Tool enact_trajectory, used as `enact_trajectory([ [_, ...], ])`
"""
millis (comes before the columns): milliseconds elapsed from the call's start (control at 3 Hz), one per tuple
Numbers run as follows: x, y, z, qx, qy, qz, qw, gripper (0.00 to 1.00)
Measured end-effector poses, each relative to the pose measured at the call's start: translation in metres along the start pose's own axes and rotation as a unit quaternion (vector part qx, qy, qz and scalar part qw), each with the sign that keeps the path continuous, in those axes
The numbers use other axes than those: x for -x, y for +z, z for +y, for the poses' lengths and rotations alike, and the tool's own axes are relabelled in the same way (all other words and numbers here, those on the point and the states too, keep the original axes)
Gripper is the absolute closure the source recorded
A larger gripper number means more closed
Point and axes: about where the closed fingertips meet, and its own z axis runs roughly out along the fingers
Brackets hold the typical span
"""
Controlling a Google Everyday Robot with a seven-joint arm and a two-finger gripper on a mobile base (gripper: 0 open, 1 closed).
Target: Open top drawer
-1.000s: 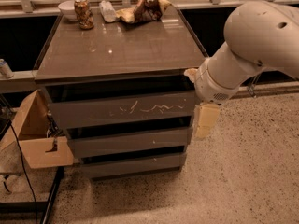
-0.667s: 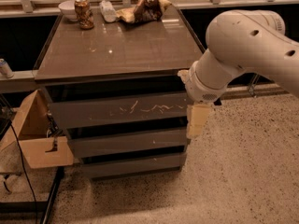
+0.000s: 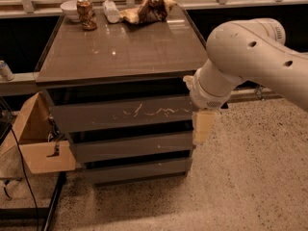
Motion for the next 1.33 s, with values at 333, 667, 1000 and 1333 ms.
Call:
enact_trajectory([
  [333,-0.002,0.033,-0.012,-0.007,-0.013,0.014,0.9998,0.00],
  [667,-0.002,0.052,-0.018,-0.007,-0.021,0.020,0.9995,0.00],
  [1000,0.004,0.077,-0.030,0.004,-0.033,0.024,0.9992,0.00],
  [1333,0.009,0.091,-0.038,0.015,-0.040,0.024,0.9988,0.00],
])
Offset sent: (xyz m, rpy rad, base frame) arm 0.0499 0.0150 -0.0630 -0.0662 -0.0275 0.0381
